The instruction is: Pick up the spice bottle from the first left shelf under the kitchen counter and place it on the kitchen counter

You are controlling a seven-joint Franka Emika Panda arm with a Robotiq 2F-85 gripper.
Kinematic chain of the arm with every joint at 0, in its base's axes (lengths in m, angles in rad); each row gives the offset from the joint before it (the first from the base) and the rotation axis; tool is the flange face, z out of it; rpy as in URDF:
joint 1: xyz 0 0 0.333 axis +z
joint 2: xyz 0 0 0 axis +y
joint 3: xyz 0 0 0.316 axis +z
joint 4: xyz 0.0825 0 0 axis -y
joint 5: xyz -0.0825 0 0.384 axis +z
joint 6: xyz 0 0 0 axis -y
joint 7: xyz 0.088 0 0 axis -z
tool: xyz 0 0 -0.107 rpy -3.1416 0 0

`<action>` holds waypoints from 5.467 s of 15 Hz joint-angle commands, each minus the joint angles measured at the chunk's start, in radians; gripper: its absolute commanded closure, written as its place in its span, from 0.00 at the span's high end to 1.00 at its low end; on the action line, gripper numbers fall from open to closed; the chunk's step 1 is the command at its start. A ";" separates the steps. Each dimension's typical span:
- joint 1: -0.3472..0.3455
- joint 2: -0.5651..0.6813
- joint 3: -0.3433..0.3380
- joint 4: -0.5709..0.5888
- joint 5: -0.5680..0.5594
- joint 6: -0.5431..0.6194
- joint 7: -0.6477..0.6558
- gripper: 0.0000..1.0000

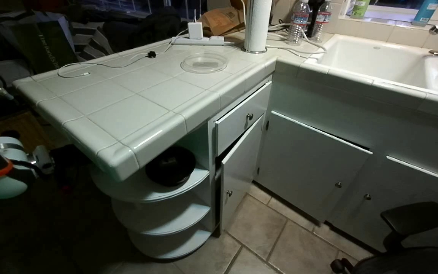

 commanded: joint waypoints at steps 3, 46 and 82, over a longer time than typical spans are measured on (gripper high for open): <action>-0.010 0.024 0.004 0.026 -0.043 0.016 0.037 0.42; 0.028 -1.298 0.123 -0.728 0.540 0.161 -0.538 0.23; -0.067 -0.989 0.016 -0.700 0.095 0.213 -0.117 0.23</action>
